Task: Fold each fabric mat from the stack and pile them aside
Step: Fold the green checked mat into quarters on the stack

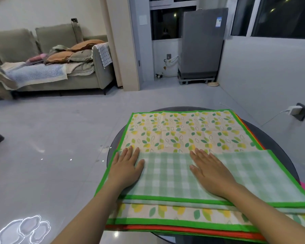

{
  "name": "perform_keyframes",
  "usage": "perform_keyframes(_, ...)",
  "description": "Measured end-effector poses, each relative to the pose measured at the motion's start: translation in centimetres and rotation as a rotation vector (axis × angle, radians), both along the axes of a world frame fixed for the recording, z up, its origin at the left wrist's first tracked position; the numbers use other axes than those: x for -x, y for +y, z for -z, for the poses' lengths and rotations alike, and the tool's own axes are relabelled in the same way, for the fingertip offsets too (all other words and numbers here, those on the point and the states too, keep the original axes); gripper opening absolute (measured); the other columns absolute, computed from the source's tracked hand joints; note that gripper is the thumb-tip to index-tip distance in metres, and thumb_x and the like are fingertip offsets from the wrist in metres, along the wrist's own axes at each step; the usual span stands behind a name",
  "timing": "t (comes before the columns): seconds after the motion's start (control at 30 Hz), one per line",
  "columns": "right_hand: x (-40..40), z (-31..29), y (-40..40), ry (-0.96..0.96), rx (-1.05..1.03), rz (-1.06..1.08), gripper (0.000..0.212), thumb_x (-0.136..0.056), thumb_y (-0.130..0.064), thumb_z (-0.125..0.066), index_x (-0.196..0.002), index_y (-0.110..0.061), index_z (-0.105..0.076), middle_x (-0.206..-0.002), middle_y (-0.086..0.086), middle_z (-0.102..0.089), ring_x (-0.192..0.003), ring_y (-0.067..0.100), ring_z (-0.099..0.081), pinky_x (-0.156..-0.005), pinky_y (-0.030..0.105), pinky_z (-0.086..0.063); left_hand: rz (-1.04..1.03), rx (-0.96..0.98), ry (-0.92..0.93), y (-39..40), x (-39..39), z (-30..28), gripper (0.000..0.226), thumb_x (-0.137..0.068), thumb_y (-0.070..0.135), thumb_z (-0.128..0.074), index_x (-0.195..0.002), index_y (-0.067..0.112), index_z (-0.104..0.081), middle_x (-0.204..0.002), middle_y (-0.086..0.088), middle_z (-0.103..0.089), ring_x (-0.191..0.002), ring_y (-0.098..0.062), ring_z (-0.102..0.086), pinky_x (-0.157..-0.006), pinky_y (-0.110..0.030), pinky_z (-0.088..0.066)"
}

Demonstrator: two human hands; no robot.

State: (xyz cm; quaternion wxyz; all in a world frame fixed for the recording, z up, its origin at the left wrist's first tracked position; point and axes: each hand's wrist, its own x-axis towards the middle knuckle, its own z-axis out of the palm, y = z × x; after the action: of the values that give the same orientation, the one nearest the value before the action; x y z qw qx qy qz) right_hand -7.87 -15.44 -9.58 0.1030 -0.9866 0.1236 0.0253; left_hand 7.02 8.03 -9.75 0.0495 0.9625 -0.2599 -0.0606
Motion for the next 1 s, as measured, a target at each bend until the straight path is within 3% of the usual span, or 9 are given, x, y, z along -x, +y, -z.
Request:
perform_keyframes(0.1, -0.4, -0.1, 0.2, 0.003, -0.033, 0.005, 0.057, -0.100, -0.044, -0.013, -0.150, -0.021, 0.005, -0.157, -0.003, 0.011, -0.144, 0.008, 0.012, -0.117, 0.028, 0.009, 0.008, -0.030, 0.028, -0.1, -0.6, -0.8, 0.062, -0.096, 0.057, -0.018, -0.151, 0.032, -0.006, -0.160, 0.003, 0.000, -0.147, -0.015, 0.004, -0.117, -0.049, 0.009)
perform_keyframes(0.27, -1.3, -1.2, 3.6, -0.092, -0.237, -0.152, 0.057, -0.098, -0.045, -0.032, -0.149, -0.026, -0.015, -0.157, -0.010, -0.008, -0.144, 0.004, -0.002, -0.113, 0.020, 0.002, -0.008, 0.054, -0.070, 0.2, -1.5, -2.5, 0.060, -0.081, 0.070, -0.045, -0.132, 0.038, -0.047, -0.137, 0.003, -0.043, -0.134, -0.016, -0.033, -0.114, -0.056, 0.009)
perform_keyframes(0.37, -1.9, -1.4, 5.6, -0.104, -0.256, -0.207, 0.061, -0.092, -0.052, -0.042, -0.147, -0.032, -0.021, -0.155, -0.015, -0.018, -0.143, 0.003, -0.009, -0.114, 0.023, -0.004, -0.036, 0.069, -0.071, -0.1, -2.0, -3.3, 0.065, -0.070, 0.073, -0.058, -0.124, 0.036, -0.054, -0.129, 0.001, -0.046, -0.132, -0.019, -0.033, -0.114, -0.055, 0.006)
perform_keyframes(0.47, -2.1, -1.3, 6.1, -0.051, -0.195, -0.233, 0.074, -0.084, -0.064, -0.046, -0.147, -0.037, -0.016, -0.155, -0.016, -0.012, -0.143, 0.006, -0.005, -0.115, 0.029, -0.003, -0.079, 0.089, -0.125, -0.1, -2.5, -3.6, 0.069, -0.063, 0.072, -0.066, -0.117, 0.029, -0.057, -0.122, 0.001, -0.049, -0.127, -0.020, -0.035, -0.113, -0.048, -0.008)
perform_keyframes(0.53, -2.1, -1.4, 6.1, -0.013, -0.203, -0.233, 0.081, -0.080, -0.068, -0.048, -0.147, -0.038, -0.013, -0.156, -0.017, -0.009, -0.143, 0.006, -0.002, -0.115, 0.029, -0.001, -0.129, 0.136, -0.146, 0.5, -2.9, -3.8, 0.066, -0.062, 0.068, -0.071, -0.111, 0.027, -0.059, -0.115, 0.002, -0.051, -0.118, -0.020, -0.042, -0.103, -0.040, -0.024)
perform_keyframes(0.6, -2.2, -1.6, 6.0, 0.021, -0.212, -0.235, 0.086, -0.078, -0.069, -0.050, -0.147, -0.038, -0.010, -0.156, -0.018, -0.005, -0.143, 0.006, 0.001, -0.115, 0.029, 0.000, -0.188, 0.304, -0.067, 1.6, -3.3, -3.9, 0.057, -0.063, 0.054, -0.079, -0.106, 0.022, -0.059, -0.108, 0.001, -0.053, -0.107, -0.021, -0.050, -0.086, -0.032, -0.037)
perform_keyframes(0.7, -2.2, -1.7, 6.1, 0.050, -0.205, -0.236, 0.089, -0.077, -0.070, -0.052, -0.147, -0.039, -0.008, -0.156, -0.018, -0.003, -0.143, 0.006, 0.003, -0.114, 0.029, 0.001, -0.290, 0.618, 0.133, 3.1, -3.5, -3.9, 0.045, -0.065, 0.027, -0.085, -0.101, 0.018, -0.058, -0.104, -0.002, -0.058, -0.091, -0.019, -0.053, -0.066, -0.027, -0.041)
perform_keyframes(0.87, -2.1, -2.0, 6.3, 0.083, -0.196, -0.231, 0.090, -0.077, -0.069, -0.052, -0.147, -0.039, -0.005, -0.156, -0.018, 0.000, -0.143, 0.006, 0.004, -0.115, 0.030, 0.000, -0.441, 0.759, 0.382, 4.8, -3.7, -4.0, 0.055, -0.065, 0.022, -0.086, -0.111, 0.014, -0.057, -0.100, -0.006, -0.064, -0.087, -0.023, -0.063, -0.078, -0.036, -0.053)
perform_keyframes(1.0, -2.0, -2.6, 6.6, 0.116, -0.209, -0.231, 0.090, -0.078, -0.066, -0.054, -0.148, -0.038, -0.005, -0.156, -0.017, 0.002, -0.143, 0.006, 0.005, -0.116, 0.031, 0.000, -0.466, 0.693, 0.544, 6.2, -3.4, -4.9, 0.029, -0.068, 0.022, -0.084, -0.083, 0.009, -0.063, -0.087, -0.007, -0.066, -0.082, -0.024, -0.064, -0.079, -0.035, -0.056)
